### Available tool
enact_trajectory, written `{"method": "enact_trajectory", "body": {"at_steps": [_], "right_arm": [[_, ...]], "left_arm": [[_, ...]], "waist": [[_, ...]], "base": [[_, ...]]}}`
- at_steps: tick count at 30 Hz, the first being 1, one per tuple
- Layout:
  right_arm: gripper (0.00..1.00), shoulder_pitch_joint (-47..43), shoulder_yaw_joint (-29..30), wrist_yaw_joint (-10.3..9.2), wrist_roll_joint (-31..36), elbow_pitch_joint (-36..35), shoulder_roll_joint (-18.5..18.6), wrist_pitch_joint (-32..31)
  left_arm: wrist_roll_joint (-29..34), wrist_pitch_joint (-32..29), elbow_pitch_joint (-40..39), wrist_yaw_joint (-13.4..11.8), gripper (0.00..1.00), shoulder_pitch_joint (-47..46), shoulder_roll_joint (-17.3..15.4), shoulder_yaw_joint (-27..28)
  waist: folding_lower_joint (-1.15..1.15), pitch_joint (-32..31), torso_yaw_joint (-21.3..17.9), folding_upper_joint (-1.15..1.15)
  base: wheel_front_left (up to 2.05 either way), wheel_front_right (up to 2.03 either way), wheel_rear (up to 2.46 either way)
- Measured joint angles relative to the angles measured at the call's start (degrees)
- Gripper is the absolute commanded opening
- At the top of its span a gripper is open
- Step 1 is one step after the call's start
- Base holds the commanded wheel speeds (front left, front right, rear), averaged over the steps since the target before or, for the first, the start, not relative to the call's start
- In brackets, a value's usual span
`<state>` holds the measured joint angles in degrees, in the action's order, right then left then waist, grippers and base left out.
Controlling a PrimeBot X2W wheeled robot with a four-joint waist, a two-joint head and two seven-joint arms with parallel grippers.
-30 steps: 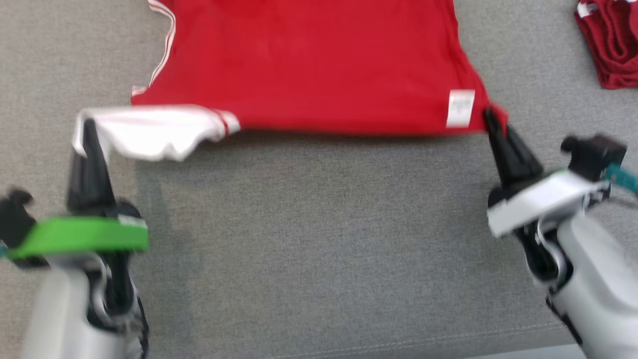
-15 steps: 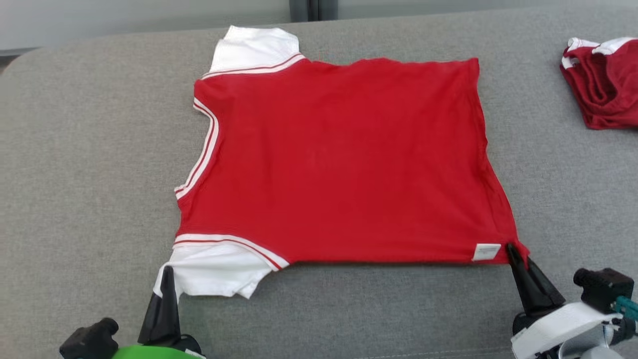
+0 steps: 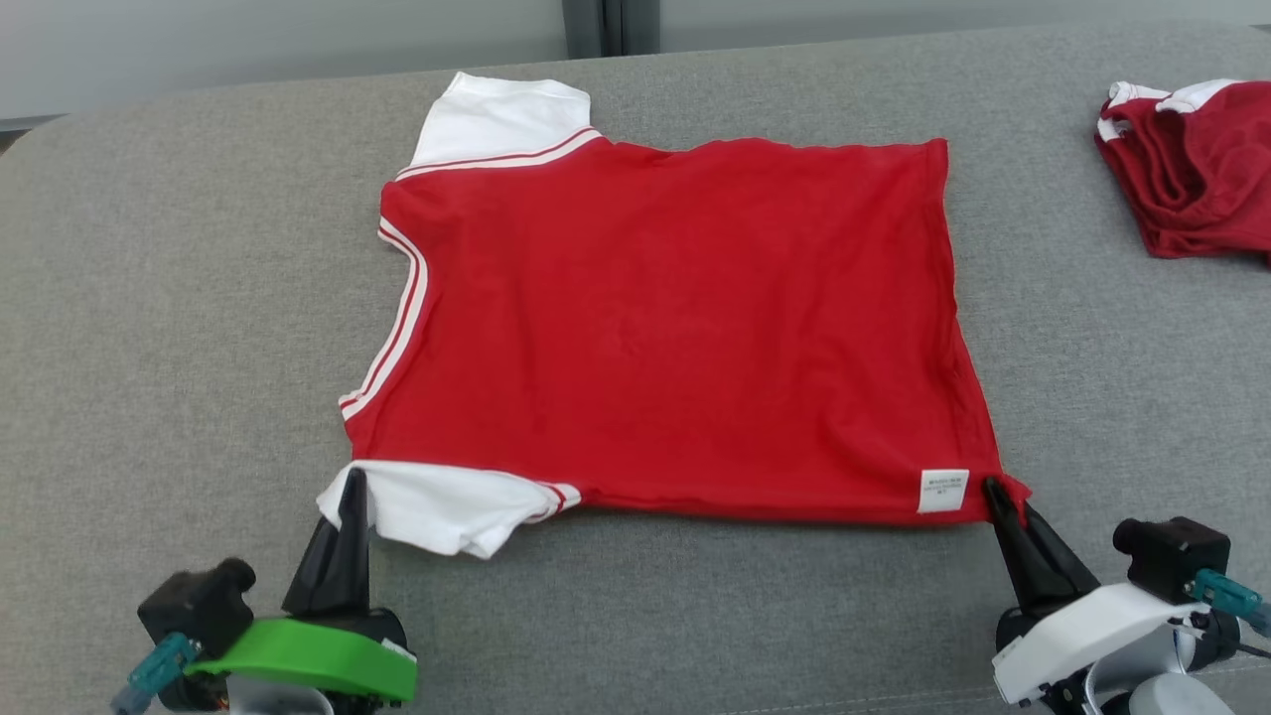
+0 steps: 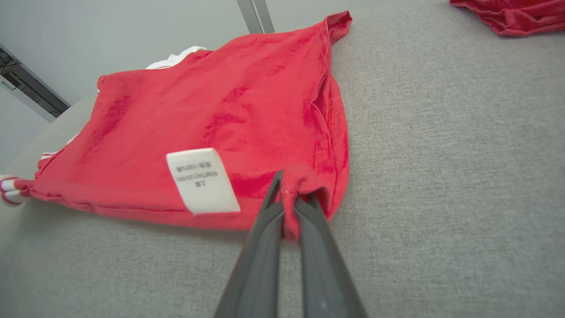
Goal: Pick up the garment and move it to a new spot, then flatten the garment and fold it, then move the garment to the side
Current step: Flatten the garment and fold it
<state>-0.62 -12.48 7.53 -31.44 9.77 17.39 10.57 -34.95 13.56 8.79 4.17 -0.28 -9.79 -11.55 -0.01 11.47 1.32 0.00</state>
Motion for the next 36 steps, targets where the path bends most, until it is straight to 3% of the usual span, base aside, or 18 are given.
{"method": "enact_trajectory", "body": {"at_steps": [7,15,16,17,18,25,36], "right_arm": [[0.00,7.14,-0.81,-0.01,-0.75,2.33,0.05,-2.53],[0.00,17.30,-2.36,-0.01,-1.56,9.20,-0.75,-3.88],[0.48,18.12,-2.80,-0.01,-1.55,9.95,-0.91,-3.36],[1.00,18.70,-3.01,-0.01,-1.56,10.46,-1.08,-2.67],[1.00,19.22,-3.25,-0.01,-1.58,11.13,-1.25,-2.29],[1.00,17.02,-4.71,-0.01,-0.49,13.10,-0.20,2.13],[1.00,14.94,-4.58,-0.01,2.98,16.59,-0.08,3.20]], "left_arm": [[1.24,-3.20,2.75,1.38,0.00,-9.85,-2.90,-1.40],[2.26,-4.72,13.71,2.44,0.00,-21.97,-4.47,-3.52],[2.27,-4.24,15.38,2.47,0.05,-22.93,-4.56,-3.63],[2.30,-3.34,16.46,2.49,0.55,-23.65,-4.56,-3.54],[2.42,-2.52,17.73,2.65,1.00,-24.54,-4.56,-3.54],[2.22,0.70,21.84,2.94,1.00,-24.37,-4.41,-2.83],[2.58,1.31,25.49,2.97,1.00,-17.03,-4.87,-3.20]], "waist": [[0.00,1.54,-0.90,0.00],[0.00,4.78,-1.98,0.00],[0.00,5.11,-2.17,0.00],[0.00,5.32,-2.35,0.00],[0.00,5.47,-2.57,0.00],[0.00,4.23,-2.76,0.00],[0.00,4.05,-2.47,0.00]], "base": [[0.00,0.00,0.00],[0.00,0.00,0.00],[0.00,0.00,0.00],[0.00,0.00,0.00],[0.00,0.00,0.00],[0.00,0.00,0.00],[0.00,0.00,0.00]]}}
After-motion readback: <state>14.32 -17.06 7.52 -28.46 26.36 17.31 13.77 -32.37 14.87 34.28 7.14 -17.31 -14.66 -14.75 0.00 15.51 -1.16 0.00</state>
